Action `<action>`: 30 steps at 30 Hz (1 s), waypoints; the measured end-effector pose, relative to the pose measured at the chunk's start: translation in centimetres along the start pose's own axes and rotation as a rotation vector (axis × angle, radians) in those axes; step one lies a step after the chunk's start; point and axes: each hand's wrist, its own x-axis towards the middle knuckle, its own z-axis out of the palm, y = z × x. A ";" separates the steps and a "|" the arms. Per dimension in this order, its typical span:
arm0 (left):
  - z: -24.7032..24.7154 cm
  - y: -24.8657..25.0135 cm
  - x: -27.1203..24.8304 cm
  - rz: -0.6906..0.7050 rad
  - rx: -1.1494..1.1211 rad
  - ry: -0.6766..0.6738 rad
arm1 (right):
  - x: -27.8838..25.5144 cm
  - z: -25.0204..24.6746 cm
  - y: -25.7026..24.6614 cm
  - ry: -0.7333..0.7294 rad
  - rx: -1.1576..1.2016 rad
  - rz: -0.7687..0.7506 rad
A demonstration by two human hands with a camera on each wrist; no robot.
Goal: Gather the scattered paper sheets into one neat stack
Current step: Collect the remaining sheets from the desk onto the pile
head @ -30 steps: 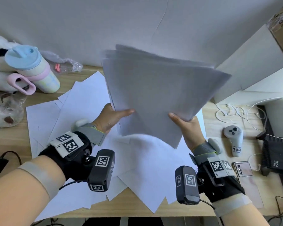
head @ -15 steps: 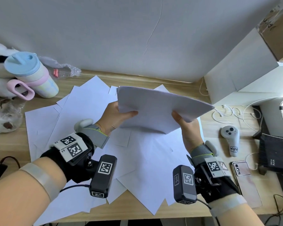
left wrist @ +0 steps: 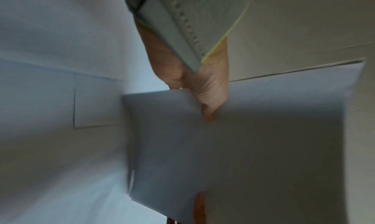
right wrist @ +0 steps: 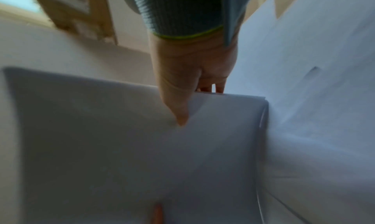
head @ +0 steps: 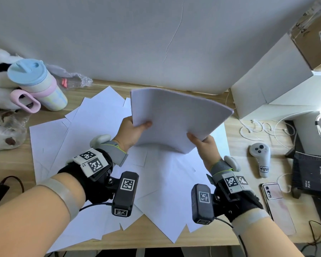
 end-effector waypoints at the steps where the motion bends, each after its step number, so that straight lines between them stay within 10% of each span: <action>1: 0.1 0.2 0.1 0.008 -0.025 0.023 | 0.1 0.0 0.1 0.015 -0.026 -0.009; 10: -2.1 -2.0 1.5 -0.235 -0.063 0.030 | 0.5 -1.1 2.8 -0.054 -0.067 0.200; 20: -5.0 -10.7 -1.0 -0.455 0.842 0.100 | -1.5 -1.9 11.2 -0.041 -0.067 0.553; 30: -4.4 -12.7 -0.6 -0.450 0.994 0.144 | -2.4 -1.8 12.1 -0.072 -0.145 0.547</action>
